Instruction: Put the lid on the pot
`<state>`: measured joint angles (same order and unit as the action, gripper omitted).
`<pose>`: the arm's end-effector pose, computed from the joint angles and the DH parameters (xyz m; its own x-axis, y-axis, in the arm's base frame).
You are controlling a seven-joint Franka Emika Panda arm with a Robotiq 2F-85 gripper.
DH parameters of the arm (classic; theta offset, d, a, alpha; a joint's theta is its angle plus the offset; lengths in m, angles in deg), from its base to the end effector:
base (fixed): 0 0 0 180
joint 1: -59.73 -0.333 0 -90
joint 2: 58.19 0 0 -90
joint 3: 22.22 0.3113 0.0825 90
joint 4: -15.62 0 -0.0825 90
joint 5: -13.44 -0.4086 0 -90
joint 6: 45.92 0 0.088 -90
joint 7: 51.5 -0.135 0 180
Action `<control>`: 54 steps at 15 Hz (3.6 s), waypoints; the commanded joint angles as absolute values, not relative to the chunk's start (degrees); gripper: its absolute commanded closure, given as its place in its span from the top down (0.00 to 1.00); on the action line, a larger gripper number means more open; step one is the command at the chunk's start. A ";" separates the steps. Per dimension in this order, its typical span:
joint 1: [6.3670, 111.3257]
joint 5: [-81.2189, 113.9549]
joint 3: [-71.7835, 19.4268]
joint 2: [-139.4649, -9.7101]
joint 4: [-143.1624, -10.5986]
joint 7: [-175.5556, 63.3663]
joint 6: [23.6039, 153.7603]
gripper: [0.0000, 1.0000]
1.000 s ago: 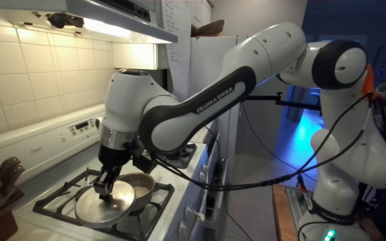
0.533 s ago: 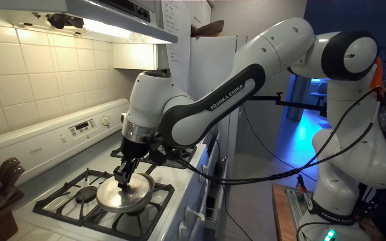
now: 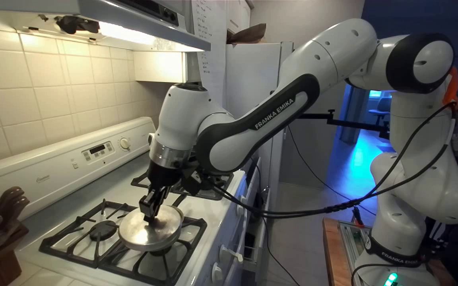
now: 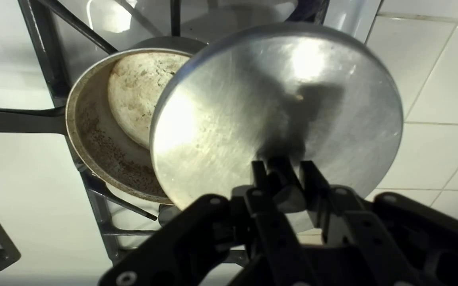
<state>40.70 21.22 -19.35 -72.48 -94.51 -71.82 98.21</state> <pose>0.6215 0.2473 0.3542 0.9317 0.1085 0.3465 0.1238 -0.9921 -0.0223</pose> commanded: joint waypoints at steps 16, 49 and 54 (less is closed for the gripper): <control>47.02 17.99 -17.96 -76.49 -91.15 -70.04 99.55 0.06; 48.55 15.23 -18.56 -77.10 -93.34 -70.40 102.28 0.06; 48.89 15.19 -18.64 -77.14 -93.71 -70.50 102.23 0.06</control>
<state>48.35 17.16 -18.99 -77.54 -92.95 -71.57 102.08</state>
